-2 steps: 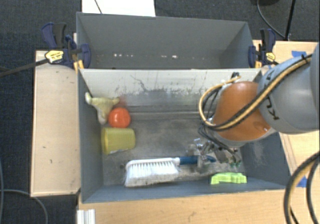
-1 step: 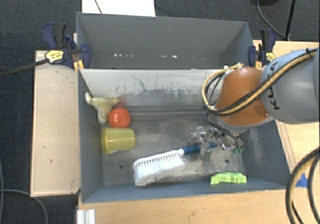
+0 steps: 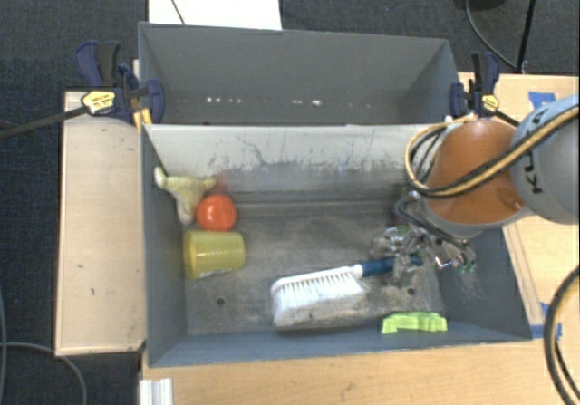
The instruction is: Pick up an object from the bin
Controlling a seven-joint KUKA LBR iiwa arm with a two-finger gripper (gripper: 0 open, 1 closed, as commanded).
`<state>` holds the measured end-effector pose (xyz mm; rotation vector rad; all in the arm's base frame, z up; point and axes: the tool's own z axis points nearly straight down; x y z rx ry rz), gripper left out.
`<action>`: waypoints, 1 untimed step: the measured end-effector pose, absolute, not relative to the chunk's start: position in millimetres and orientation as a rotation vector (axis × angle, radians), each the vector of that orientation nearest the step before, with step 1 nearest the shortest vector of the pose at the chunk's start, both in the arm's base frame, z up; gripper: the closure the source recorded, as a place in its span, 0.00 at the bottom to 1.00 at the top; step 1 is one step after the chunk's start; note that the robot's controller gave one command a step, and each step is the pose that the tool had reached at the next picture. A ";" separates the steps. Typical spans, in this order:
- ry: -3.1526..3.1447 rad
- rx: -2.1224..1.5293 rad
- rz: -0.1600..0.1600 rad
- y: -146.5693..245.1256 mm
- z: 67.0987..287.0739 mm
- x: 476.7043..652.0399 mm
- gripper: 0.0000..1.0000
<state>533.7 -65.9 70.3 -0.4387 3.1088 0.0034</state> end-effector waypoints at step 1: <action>3.118 -0.414 0.005 -79.0 69.3 556.0 1.00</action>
Offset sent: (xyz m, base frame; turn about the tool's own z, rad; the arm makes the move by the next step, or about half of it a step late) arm 0.0164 0.0058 -0.0003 0.0213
